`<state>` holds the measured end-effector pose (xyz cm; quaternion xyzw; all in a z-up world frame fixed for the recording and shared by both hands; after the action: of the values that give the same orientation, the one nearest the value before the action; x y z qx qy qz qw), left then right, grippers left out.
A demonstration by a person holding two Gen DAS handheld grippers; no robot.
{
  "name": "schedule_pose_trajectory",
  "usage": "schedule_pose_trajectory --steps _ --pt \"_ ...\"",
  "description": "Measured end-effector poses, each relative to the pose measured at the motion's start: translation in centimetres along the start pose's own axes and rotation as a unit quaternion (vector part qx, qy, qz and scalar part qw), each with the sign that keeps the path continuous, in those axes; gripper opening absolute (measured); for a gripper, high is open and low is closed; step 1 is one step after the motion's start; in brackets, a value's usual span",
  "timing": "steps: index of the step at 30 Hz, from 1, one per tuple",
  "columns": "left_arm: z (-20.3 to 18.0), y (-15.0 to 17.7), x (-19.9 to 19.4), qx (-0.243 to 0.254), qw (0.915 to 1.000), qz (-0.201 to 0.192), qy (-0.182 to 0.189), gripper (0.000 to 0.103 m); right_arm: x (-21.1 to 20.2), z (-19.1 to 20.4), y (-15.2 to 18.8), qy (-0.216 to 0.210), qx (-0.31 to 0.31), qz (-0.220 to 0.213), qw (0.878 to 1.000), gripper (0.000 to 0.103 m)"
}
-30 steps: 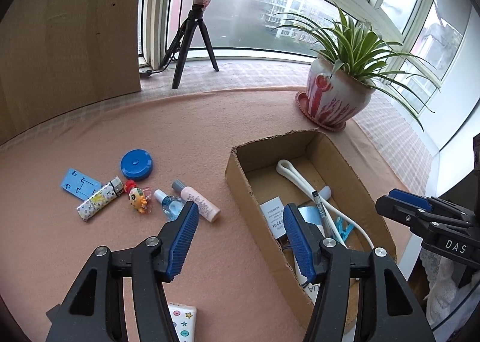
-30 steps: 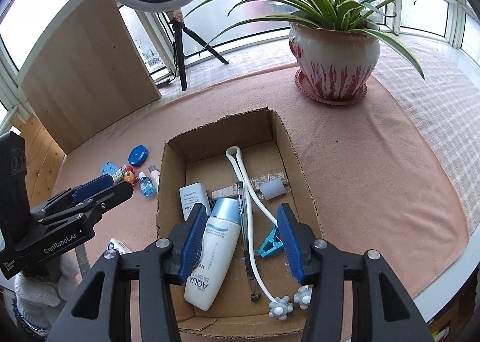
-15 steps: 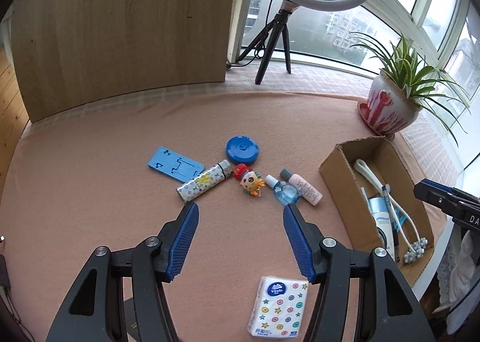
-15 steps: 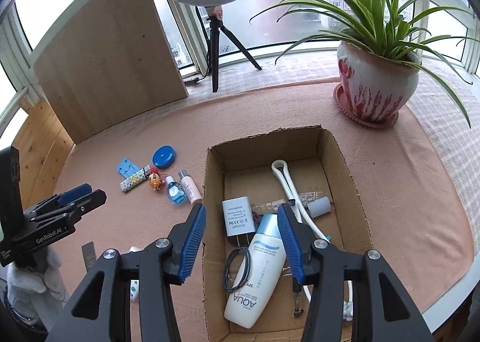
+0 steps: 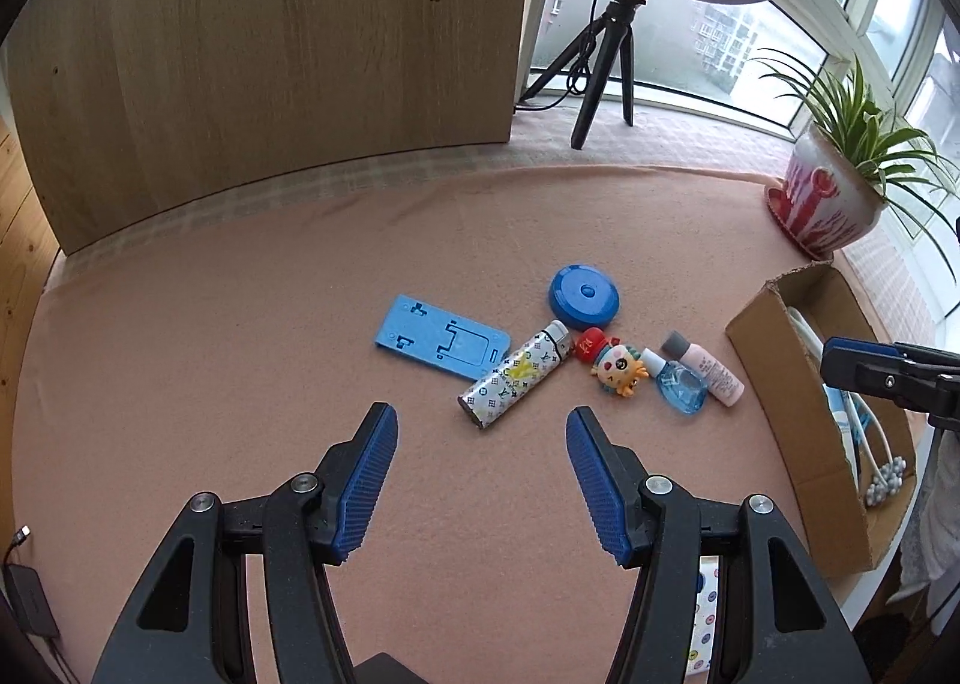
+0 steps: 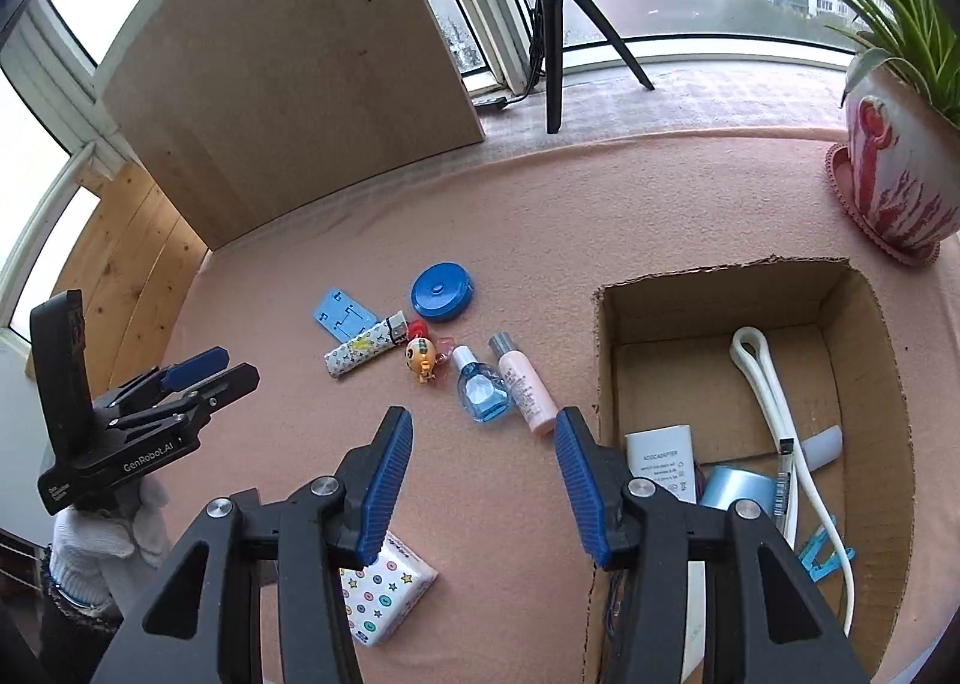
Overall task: Organize objects
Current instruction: 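Move both tools back toward the remaining items on the table, then grasp the patterned lighter with the left tool while the right tool grasps the red-haired toy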
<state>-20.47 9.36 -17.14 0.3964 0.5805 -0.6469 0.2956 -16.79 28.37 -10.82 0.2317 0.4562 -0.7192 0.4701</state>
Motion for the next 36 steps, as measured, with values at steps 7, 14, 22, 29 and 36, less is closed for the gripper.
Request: schedule_pose_trajectory --steps 7,14,22,29,36 --pt "-1.9 -0.3 4.0 0.033 0.9992 0.018 0.014 0.059 4.7 0.9 -1.9 -0.037 0.022 0.045 0.998 0.046" --pt "-3.6 -1.2 6.6 0.08 0.9964 0.026 0.01 0.059 9.3 0.8 -3.1 -0.039 0.031 0.081 0.995 0.038" --pt "-3.8 -1.5 8.1 0.079 0.9955 0.043 0.031 0.041 12.6 0.5 -3.8 -0.056 0.051 0.099 0.992 0.031" --pt "-4.4 -1.3 8.6 0.082 0.9947 0.046 0.041 0.04 14.5 0.4 -3.8 -0.05 0.049 0.116 0.991 0.03" --pt "-5.0 -0.5 8.5 0.091 0.9934 0.057 0.039 0.027 14.9 0.1 -3.3 -0.033 0.036 0.131 0.99 0.029"
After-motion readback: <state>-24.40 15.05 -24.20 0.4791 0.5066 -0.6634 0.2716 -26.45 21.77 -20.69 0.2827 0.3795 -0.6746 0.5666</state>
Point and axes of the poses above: each gripper's, at about its wrist camera, not at the fingertips, and x roughly the way its jaws point, z to its left, y to its underside, the point moved 6 cm from there along x, roughly the way its jaws point, and after that the axes turned 9 degrees about -y, right-handed, at the moved point
